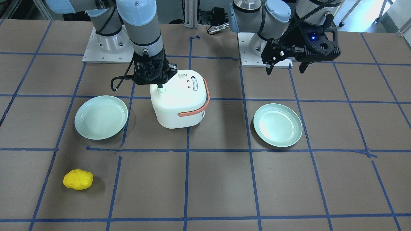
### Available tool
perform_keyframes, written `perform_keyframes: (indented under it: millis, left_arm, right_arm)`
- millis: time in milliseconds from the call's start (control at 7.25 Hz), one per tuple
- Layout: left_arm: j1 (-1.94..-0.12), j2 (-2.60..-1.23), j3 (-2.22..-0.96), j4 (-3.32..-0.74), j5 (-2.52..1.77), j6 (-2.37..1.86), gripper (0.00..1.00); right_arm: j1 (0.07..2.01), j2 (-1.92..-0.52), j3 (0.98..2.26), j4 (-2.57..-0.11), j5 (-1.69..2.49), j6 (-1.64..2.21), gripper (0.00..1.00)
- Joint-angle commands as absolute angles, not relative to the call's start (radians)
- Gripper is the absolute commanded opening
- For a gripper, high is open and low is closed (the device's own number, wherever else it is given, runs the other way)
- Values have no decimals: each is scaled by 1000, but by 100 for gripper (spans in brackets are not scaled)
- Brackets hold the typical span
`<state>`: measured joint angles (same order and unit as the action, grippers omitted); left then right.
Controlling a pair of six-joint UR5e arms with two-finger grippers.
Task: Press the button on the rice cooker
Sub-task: 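Move the right gripper over the rice cooker's green lid button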
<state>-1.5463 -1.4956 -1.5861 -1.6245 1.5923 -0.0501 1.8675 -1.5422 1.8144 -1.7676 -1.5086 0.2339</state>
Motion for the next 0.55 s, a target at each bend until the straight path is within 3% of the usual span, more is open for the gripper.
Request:
perform_keyframes:
  millis: [0,414]
  left_arm:
    - [-1546,-1496,-1586,-1624,1592,-49,100]
    - [-1546,-1496,-1586,-1624,1592,-49,100]
  right_arm:
    - [1876,-1533,1821,-1767,-1506,201,0]
    - [1898,-1522,1839,-1759,-1512,201,0]
